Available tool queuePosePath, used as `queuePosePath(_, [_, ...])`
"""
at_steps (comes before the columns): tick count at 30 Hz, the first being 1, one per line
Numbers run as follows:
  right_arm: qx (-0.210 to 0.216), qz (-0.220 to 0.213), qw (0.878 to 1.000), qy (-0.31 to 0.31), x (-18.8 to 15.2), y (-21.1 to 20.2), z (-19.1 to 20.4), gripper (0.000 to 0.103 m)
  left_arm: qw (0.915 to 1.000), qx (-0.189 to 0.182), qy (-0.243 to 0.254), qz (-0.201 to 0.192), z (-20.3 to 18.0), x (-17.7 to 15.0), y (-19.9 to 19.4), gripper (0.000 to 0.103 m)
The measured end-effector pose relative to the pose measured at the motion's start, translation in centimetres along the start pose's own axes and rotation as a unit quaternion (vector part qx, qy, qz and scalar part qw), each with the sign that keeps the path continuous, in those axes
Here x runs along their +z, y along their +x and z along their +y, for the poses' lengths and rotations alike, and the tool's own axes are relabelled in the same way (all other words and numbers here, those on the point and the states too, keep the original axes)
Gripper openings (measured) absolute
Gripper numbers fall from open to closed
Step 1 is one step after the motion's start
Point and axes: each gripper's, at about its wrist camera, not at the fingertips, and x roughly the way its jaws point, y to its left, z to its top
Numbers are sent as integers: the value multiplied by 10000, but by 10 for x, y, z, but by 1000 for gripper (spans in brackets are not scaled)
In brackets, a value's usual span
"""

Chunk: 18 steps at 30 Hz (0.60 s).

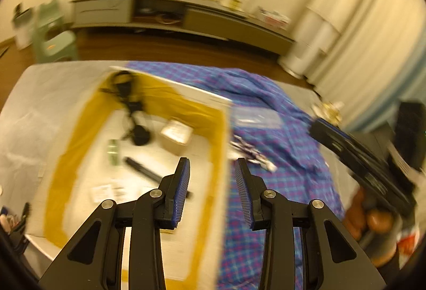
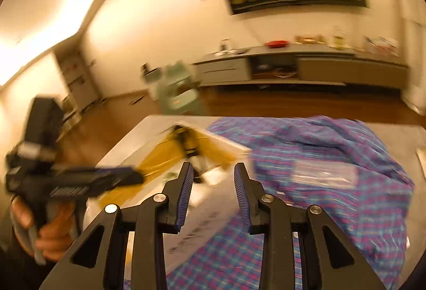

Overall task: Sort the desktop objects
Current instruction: 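Move both tools back over the figure and vial on the shirt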

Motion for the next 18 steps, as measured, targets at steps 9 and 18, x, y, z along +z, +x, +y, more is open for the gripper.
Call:
queuePosePath(9, [-858, 1399, 9853, -469, -52, 74, -58, 50, 9966, -206, 634, 494, -59, -22, 33, 37])
queuePosePath(18, [-959, 1655, 9760, -1039, -78, 135, -90, 50, 9911, -78, 1084, 774, -87, -38, 64, 40])
